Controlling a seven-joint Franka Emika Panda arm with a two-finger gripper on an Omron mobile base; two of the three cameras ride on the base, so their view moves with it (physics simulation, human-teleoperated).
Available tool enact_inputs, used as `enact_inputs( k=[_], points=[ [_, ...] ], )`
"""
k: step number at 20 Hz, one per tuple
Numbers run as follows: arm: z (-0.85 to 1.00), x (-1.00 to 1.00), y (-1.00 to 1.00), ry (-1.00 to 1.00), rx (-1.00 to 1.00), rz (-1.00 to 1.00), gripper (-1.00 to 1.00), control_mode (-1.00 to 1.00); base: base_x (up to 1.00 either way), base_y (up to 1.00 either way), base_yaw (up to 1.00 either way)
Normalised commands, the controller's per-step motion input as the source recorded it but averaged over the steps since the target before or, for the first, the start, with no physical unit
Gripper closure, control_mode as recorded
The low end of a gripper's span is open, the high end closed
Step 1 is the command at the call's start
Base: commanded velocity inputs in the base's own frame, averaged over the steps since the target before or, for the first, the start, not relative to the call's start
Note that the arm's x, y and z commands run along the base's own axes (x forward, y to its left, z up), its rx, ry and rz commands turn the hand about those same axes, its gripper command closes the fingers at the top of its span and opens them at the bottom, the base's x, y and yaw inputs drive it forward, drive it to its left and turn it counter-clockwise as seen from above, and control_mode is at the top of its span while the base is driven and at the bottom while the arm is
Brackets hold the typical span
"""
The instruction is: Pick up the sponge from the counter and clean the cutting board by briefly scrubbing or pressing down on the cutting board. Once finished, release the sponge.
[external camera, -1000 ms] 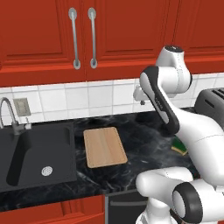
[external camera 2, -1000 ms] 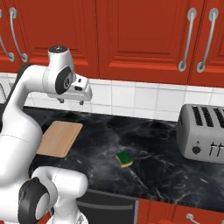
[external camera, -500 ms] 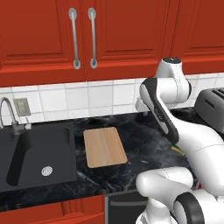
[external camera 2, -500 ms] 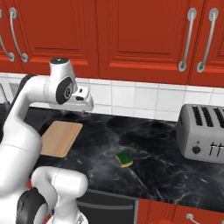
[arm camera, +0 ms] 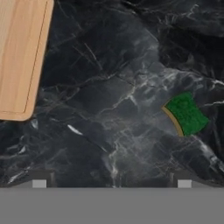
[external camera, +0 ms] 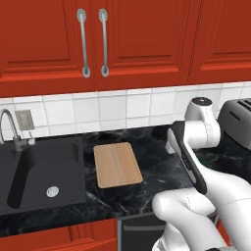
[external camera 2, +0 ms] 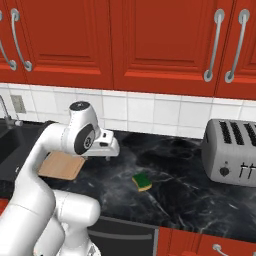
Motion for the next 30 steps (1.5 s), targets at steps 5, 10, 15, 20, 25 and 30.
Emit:
enact_inputs(
  k=[5, 10, 15, 20, 25, 30],
  points=[
    [-0.34, 0.00, -0.82, 0.02, 0.00, 0.06, -1.00, -1.00, 0.00, 0.00, 0.00],
    [-0.16, 0.04, -0.63, 0.00, 0.00, 0.05, -1.00, -1.00, 0.00, 0.00, 0.00],
    [-0.22, 0.19, -0.43, 0.00, 0.00, 0.05, -1.00, -1.00, 0.00, 0.00, 0.00],
    [-0.30, 0.37, -0.21, 0.05, 0.00, 0.05, -1.00, -1.00, 0.00, 0.00, 0.00],
    [-0.30, 0.33, -0.17, 0.07, -0.01, 0.04, -1.00, -1.00, 0.00, 0.00, 0.00],
    [-0.26, 0.34, -0.17, 0.11, 0.00, 0.03, -1.00, -1.00, 0.00, 0.00, 0.00]
  ],
)
